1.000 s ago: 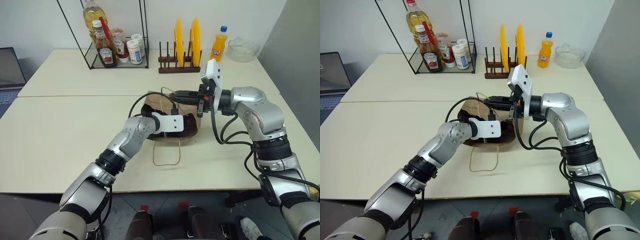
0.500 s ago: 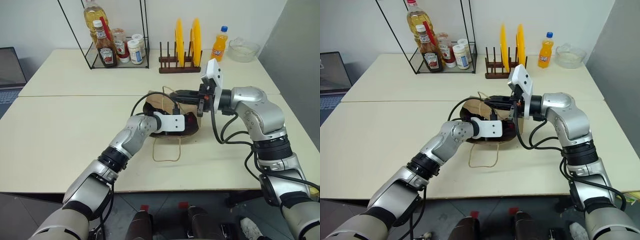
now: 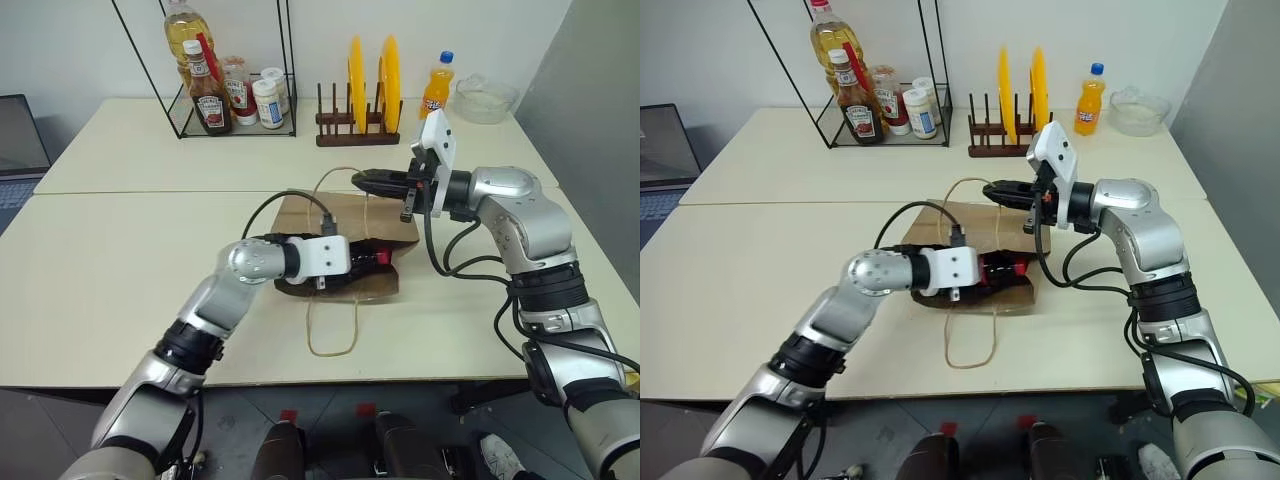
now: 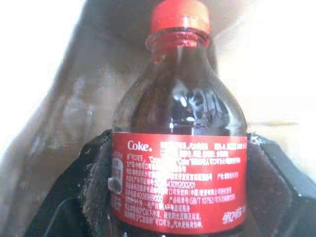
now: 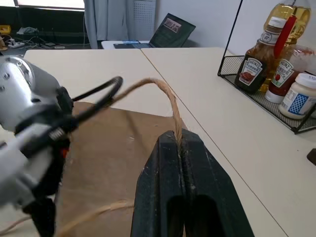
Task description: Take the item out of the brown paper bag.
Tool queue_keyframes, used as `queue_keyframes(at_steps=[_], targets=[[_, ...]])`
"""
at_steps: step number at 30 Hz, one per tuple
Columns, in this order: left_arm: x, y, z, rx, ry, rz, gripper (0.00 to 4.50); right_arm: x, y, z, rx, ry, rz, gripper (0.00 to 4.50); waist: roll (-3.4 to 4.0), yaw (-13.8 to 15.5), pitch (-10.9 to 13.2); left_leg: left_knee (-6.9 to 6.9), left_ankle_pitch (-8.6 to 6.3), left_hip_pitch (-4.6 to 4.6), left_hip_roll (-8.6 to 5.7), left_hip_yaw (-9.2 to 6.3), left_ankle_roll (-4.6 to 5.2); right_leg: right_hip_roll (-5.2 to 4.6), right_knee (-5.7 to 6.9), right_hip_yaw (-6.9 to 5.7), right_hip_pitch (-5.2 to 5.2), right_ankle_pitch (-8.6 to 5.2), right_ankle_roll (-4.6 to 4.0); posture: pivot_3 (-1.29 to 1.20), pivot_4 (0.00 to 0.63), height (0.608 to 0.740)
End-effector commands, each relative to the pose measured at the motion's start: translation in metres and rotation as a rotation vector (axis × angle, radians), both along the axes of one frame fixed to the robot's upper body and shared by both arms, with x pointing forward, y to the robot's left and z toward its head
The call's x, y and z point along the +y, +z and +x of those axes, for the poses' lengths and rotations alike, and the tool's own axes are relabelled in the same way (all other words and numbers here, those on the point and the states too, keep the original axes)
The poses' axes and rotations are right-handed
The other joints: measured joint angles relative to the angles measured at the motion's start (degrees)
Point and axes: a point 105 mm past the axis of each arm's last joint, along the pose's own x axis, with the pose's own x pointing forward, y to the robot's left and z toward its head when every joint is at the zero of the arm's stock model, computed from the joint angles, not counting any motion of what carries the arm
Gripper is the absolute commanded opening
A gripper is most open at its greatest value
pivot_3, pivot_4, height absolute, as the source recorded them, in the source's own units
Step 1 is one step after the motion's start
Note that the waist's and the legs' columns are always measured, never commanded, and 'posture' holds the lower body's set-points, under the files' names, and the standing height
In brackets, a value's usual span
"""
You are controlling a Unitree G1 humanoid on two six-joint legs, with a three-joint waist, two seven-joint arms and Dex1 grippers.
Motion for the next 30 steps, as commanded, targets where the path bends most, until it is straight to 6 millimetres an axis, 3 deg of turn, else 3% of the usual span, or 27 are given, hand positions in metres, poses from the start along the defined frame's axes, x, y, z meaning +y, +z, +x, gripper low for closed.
queue_keyframes(at_steps=[1, 8, 15, 24, 27, 30], targets=[[-0.001, 0.032, -0.018, -0.032, -0.101, -0.079, 3.22, -0.002, 0.013, -0.001, -0.069, -0.004, 0.011, 0.00, 0.00, 0.10, 0.00, 0.00, 0.00, 0.00, -0.03, 0.00, 0.00, 0.00, 0.00, 0.00, 0.00, 0.00, 0.00, 0.00, 0.150, 0.740], [0.015, 0.043, -0.044, 0.129, -0.162, -0.073, 3.22, -0.004, 0.010, 0.003, -0.071, -0.008, 0.002, 0.00, 0.00, -0.07, 0.00, 0.01, 0.00, -0.04, -0.04, 0.01, 0.01, 0.00, -0.05, 0.01, 0.00, 0.00, 0.00, 0.00, 0.150, 0.740], [0.031, 0.069, -0.069, 0.323, -0.167, -0.105, 3.22, -0.006, 0.006, 0.008, -0.068, -0.015, -0.008, 0.00, 0.01, -0.22, 0.02, 0.00, -0.01, -0.03, 0.01, -0.03, 0.01, 0.09, -0.04, -0.01, -0.01, -0.01, 0.00, 0.00, 0.150, 0.740], [0.073, 0.145, -0.046, 0.360, 0.060, -0.458, 3.22, -0.006, -0.004, 0.006, -0.049, -0.003, -0.022, 0.00, -0.02, -0.39, 0.03, 0.01, -0.01, -0.07, 0.02, -0.09, 0.01, 0.09, -0.06, -0.08, -0.02, -0.01, 0.01, 0.00, 0.150, 0.740], [0.107, 0.168, -0.026, 0.261, 0.231, -0.557, 3.22, -0.006, -0.007, 0.004, -0.041, 0.004, -0.022, 0.00, -0.02, -0.47, 0.03, 0.01, -0.01, -0.05, 0.02, -0.08, 0.01, 0.09, -0.05, -0.07, -0.02, -0.01, 0.01, 0.00, 0.150, 0.740], [0.148, 0.173, -0.003, 0.168, 0.447, -0.610, 3.22, -0.005, -0.010, 0.002, -0.036, 0.008, -0.022, 0.00, -0.02, -0.78, 0.03, 0.00, 0.00, -0.02, 0.03, -0.07, 0.00, 0.09, -0.04, -0.05, -0.02, -0.01, 0.01, 0.00, 0.150, 0.740]])
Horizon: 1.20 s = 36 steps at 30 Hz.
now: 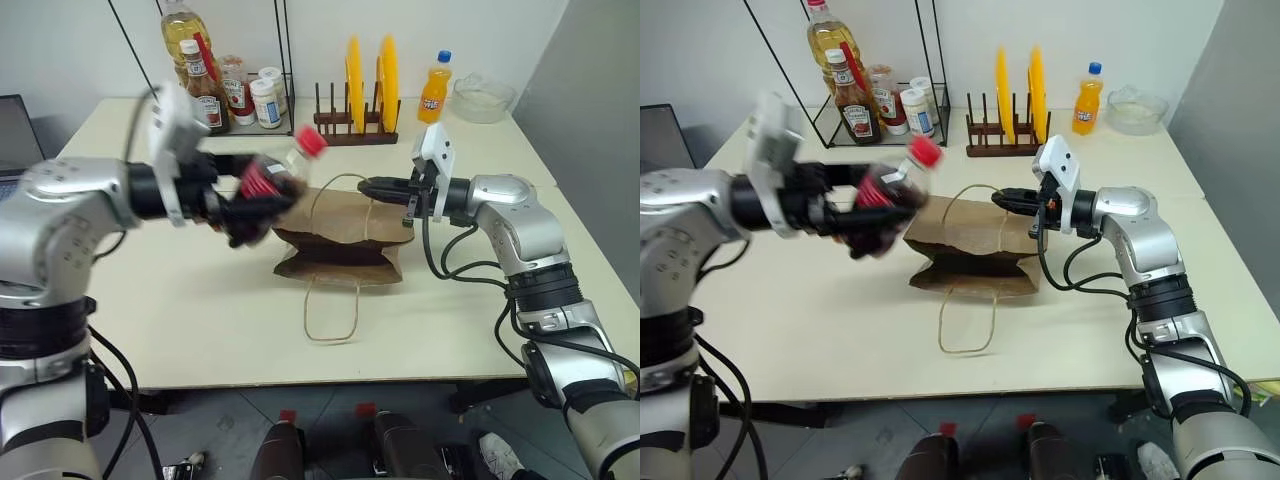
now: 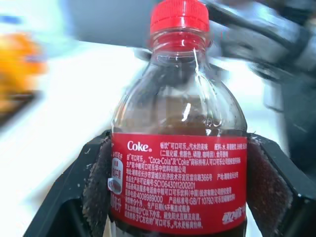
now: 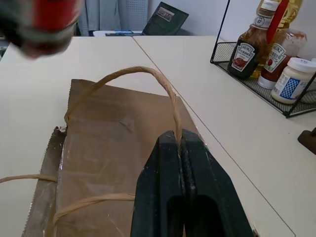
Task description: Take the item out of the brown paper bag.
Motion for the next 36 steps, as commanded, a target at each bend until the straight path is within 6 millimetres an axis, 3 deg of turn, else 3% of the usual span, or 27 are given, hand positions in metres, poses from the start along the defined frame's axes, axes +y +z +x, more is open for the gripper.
queue_keyframes(at_steps=[1, 3, 7, 13, 17, 18, 19, 21, 25, 29, 32, 36], targets=[[0.052, 0.016, 0.023, -0.102, 0.287, 0.005, 3.22, 0.004, 0.009, -0.008, -0.048, 0.032, 0.003, 0.00, 0.00, -0.07, 0.00, 0.00, 0.00, 0.00, 0.01, 0.00, 0.00, 0.00, 0.00, -0.01, 0.00, 0.00, 0.00, 0.00, 0.150, 0.740], [0.078, -0.002, 0.040, -0.074, 0.446, 0.053, 3.22, 0.004, 0.008, -0.010, -0.047, 0.034, 0.003, 0.00, 0.01, -0.13, 0.00, 0.00, 0.00, 0.00, 0.01, 0.00, 0.00, 0.00, 0.01, 0.00, -0.02, 0.00, 0.00, 0.00, 0.150, 0.740], [0.115, -0.061, 0.064, 0.046, 0.641, 0.183, 3.22, 0.005, 0.007, -0.013, -0.044, 0.036, 0.002, 0.00, 0.01, -0.05, 0.00, -0.01, 0.00, -0.01, -0.01, 0.02, 0.00, -0.03, 0.00, 0.01, -0.04, 0.00, 0.00, 0.00, 0.150, 0.740], [0.127, -0.133, 0.080, 0.232, 0.685, 0.257, 3.22, 0.007, 0.005, -0.016, -0.040, 0.038, -0.001, 0.00, -0.03, 0.66, 0.00, 0.04, 0.01, -0.25, -0.04, 0.02, -0.01, -0.09, 0.00, -0.04, -0.21, 0.01, -0.01, 0.00, 0.150, 0.740], [0.128, -0.156, 0.086, 0.286, 0.679, 0.296, 3.22, 0.007, 0.005, -0.017, -0.040, 0.037, -0.001, 0.00, 0.01, 1.01, -0.04, 0.03, 0.01, -0.18, -0.09, 0.02, -0.01, -0.15, 0.06, -0.08, -0.19, 0.01, -0.01, 0.00, 0.150, 0.740], [0.130, -0.157, 0.087, 0.286, 0.682, 0.306, 3.22, 0.007, 0.005, -0.018, -0.040, 0.036, -0.001, 0.00, 0.04, 1.00, -0.06, 0.03, 0.01, -0.09, -0.12, 0.02, -0.01, -0.15, 0.13, -0.08, -0.14, 0.01, -0.01, 0.00, 0.150, 0.740], [0.130, -0.157, 0.087, 0.287, 0.681, 0.307, 3.94, 0.007, 0.005, -0.018, -0.040, 0.035, -0.001, 0.00, 0.06, 0.97, -0.07, 0.03, 0.01, -0.02, -0.12, 0.02, 0.00, -0.15, 0.17, -0.08, -0.08, 0.01, -0.01, 0.00, 0.150, 0.740], [0.131, -0.155, 0.088, 0.287, 0.678, 0.295, 4.48, 0.008, 0.005, -0.019, -0.040, 0.034, -0.001, 0.00, 0.06, 0.88, -0.07, 0.04, 0.02, 0.06, -0.09, 0.02, 0.01, -0.14, 0.20, -0.08, -0.03, 0.01, -0.01, 0.00, 0.150, 0.740], [0.138, -0.140, 0.084, 0.260, 0.692, 0.276, 4.48, 0.007, 0.005, -0.018, -0.041, 0.028, 0.000, 0.00, 0.06, 0.65, -0.07, 0.02, 0.02, 0.08, -0.08, 0.08, 0.01, -0.10, 0.20, -0.08, -0.03, 0.01, -0.01, 0.00, 0.150, 0.740], [0.138, -0.108, 0.068, 0.190, 0.632, 0.276, 4.48, 0.006, 0.007, -0.017, -0.052, 0.023, 0.000, 0.00, 0.04, 0.16, -0.05, 0.01, 0.02, -0.14, 0.02, 0.05, 0.00, -0.11, 0.14, -0.06, -0.20, 0.01, -0.01, 0.00, 0.150, 0.740], [0.118, -0.073, 0.047, 0.070, 0.489, 0.255, 4.48, 0.005, 0.015, -0.012, -0.071, 0.011, 0.005, 0.00, -0.01, -0.02, -0.03, -0.01, 0.02, -0.25, 0.04, 0.03, -0.02, -0.28, 0.09, -0.04, -0.29, 0.01, -0.02, 0.00, 0.150, 0.740], [0.082, -0.058, 0.006, 0.079, 0.243, 0.209, 4.48, 0.005, 0.030, 0.000, -0.102, -0.014, 0.008, 0.00, 0.00, -0.18, -0.02, 0.00, 0.03, -0.21, -0.01, 0.07, -0.03, -0.36, 0.09, 0.01, -0.26, 0.01, -0.02, 0.00, 0.150, 0.740]])
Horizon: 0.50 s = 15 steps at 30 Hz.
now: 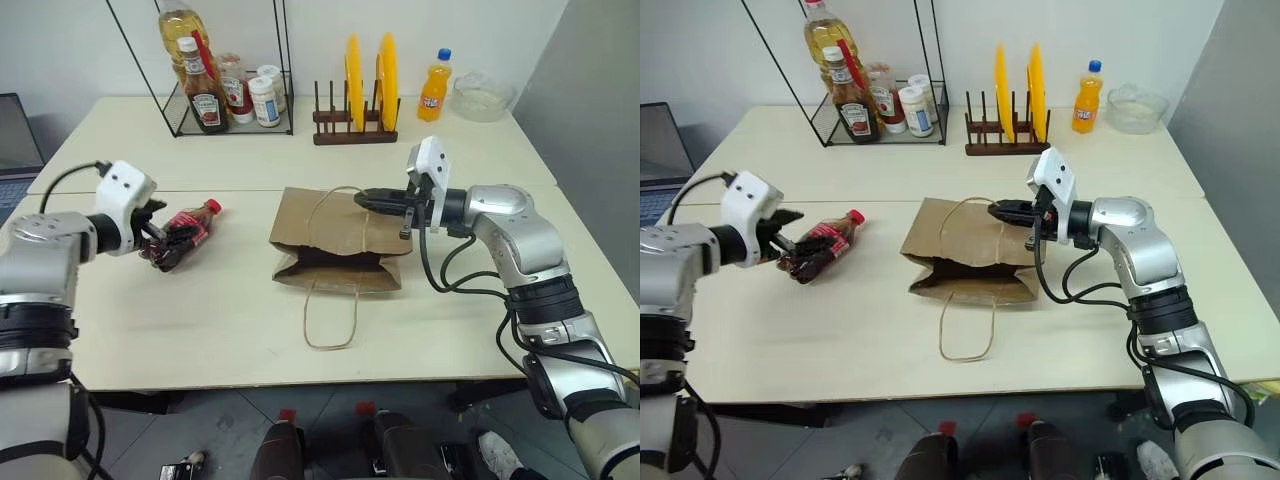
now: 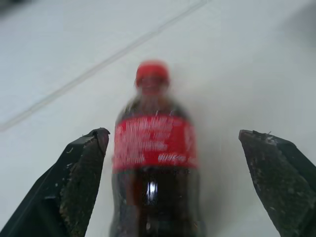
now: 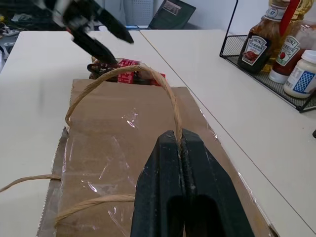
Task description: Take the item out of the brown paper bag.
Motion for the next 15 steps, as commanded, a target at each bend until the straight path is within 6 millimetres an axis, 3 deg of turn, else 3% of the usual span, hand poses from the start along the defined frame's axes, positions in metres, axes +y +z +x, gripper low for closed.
queue_keyframes(at_steps=[1, 5, 8, 15], targets=[[-0.035, 0.026, -0.034, -0.010, -0.216, -0.046, 4.48, -0.002, 0.033, 0.012, -0.107, -0.035, 0.019, 0.00, 0.01, -0.19, 0.01, 0.01, 0.00, 0.03, -0.01, 0.01, 0.00, 0.00, 0.01, 0.01, 0.02, 0.00, 0.00, 0.00, 0.150, 0.740], [-0.057, 0.025, -0.048, 0.014, -0.294, -0.035, 4.48, -0.003, 0.043, 0.033, -0.124, -0.093, 0.002, 0.00, 0.00, -0.22, 0.01, 0.02, 0.00, 0.11, -0.02, -0.02, 0.00, 0.08, 0.02, -0.03, 0.10, 0.00, 0.01, 0.00, 0.150, 0.740], [-0.065, 0.024, -0.047, 0.006, -0.297, -0.045, 4.50, -0.003, 0.048, 0.045, -0.149, -0.129, -0.004, 0.62, 0.00, -0.26, 0.01, 0.00, 0.00, 0.10, -0.01, -0.01, 0.01, 0.13, 0.00, -0.01, 0.09, 0.00, 0.01, 0.00, 0.150, 0.740], [-0.068, 0.023, -0.041, -0.028, -0.276, -0.064, 4.50, -0.008, 0.058, 0.055, -0.191, -0.160, -0.019, 3.07, 0.01, -0.35, 0.02, -0.04, -0.01, 0.04, 0.00, 0.04, 0.01, 0.08, -0.07, 0.03, 0.05, 0.00, 0.00, 0.00, 0.150, 0.740]])
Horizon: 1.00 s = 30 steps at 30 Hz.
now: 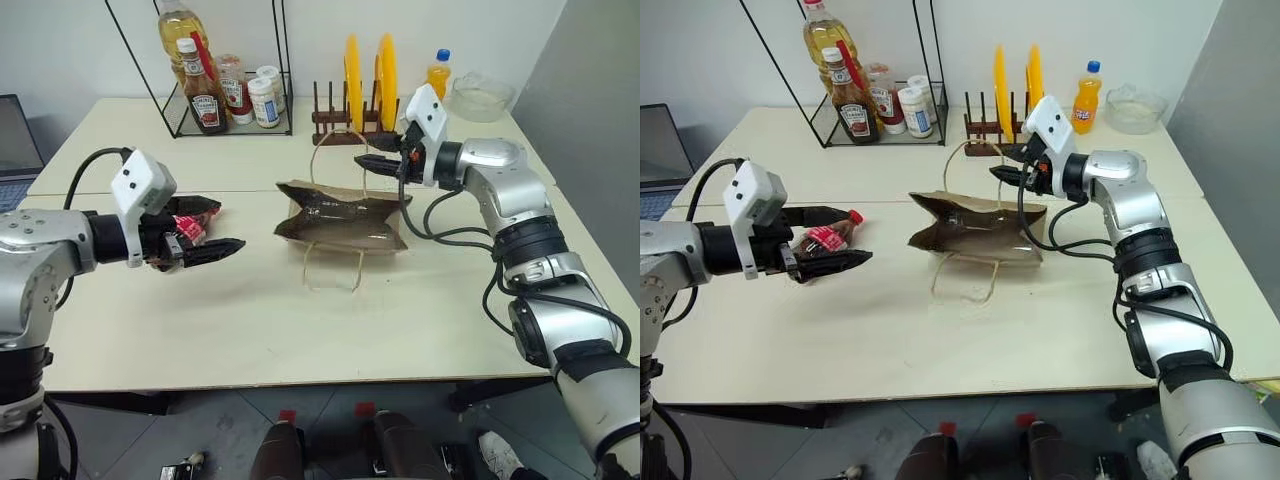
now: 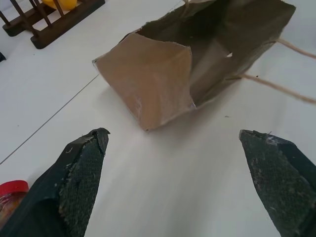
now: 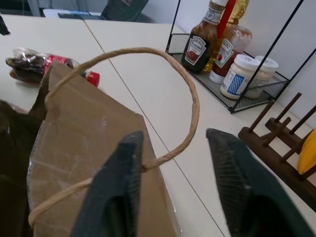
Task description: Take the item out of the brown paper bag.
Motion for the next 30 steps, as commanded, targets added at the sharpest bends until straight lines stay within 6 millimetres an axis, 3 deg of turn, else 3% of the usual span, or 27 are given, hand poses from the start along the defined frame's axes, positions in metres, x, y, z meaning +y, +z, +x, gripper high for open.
queue_keyframes(at_steps=[1, 4, 10, 13, 16, 25, 30], targets=[[-0.001, 0.011, 0.002, -0.055, 0.008, -0.017, 4.50, -0.006, 0.032, -0.002, -0.104, -0.001, 0.024, 3.49, 0.00, 0.01, 0.00, 0.00, 0.00, 0.00, -0.01, 0.00, 0.00, 0.00, 0.00, 0.01, 0.00, 0.00, 0.00, 0.00, 0.150, 0.740], [0.001, 0.010, 0.004, -0.057, 0.020, -0.029, 4.50, -0.013, 0.040, -0.005, -0.119, -0.004, 0.031, 4.47, 0.00, 0.04, 0.00, 0.01, 0.00, 0.00, -0.01, 0.00, 0.00, -0.01, 0.01, 0.00, 0.00, 0.00, 0.00, 0.00, 0.150, 0.740], [0.007, 0.010, 0.011, -0.073, 0.097, -0.117, 4.50, -0.028, 0.059, -0.025, -0.135, -0.013, 0.119, 4.47, 0.01, 0.15, 0.00, 0.01, 0.00, 0.00, 0.00, -0.02, 0.00, -0.01, 0.03, -0.01, 0.01, 0.00, 0.00, 0.00, 0.150, 0.740], [0.014, -0.001, 0.014, -0.073, 0.181, -0.140, 4.50, -0.039, 0.056, -0.040, -0.141, -0.072, 0.177, 4.47, 0.00, 0.43, 0.00, -0.01, 0.00, -0.01, 0.03, -0.08, 0.00, -0.02, -0.01, -0.04, 0.02, 0.00, 0.00, 0.00, 0.150, 0.740], [0.012, -0.020, 0.005, -0.044, 0.209, -0.140, 4.50, -0.046, 0.030, -0.057, -0.188, -0.135, 0.132, 4.47, -0.01, 0.53, -0.01, -0.01, -0.01, -0.01, 0.02, -0.04, 0.00, -0.07, -0.04, 0.01, 0.04, 0.00, 0.00, 0.00, 0.150, 0.740], [0.021, -0.072, -0.005, -0.077, 0.524, -0.217, 4.50, -0.098, -0.063, -0.082, -0.090, -0.620, 0.226, 4.47, -0.04, 0.89, -0.04, 0.02, 0.01, 0.12, -0.01, -0.02, -0.04, -0.09, 0.05, 0.08, 0.13, 0.00, 0.03, 0.00, 0.150, 0.740], [0.009, -0.098, -0.011, -0.049, 0.630, -0.262, 4.50, -0.120, -0.090, -0.095, -0.034, -0.830, 0.296, 4.47, -0.07, 0.97, -0.05, 0.03, 0.04, 0.17, -0.01, 0.00, -0.10, -0.08, 0.03, 0.12, 0.18, 0.02, 0.07, 0.00, 0.150, 0.740]])
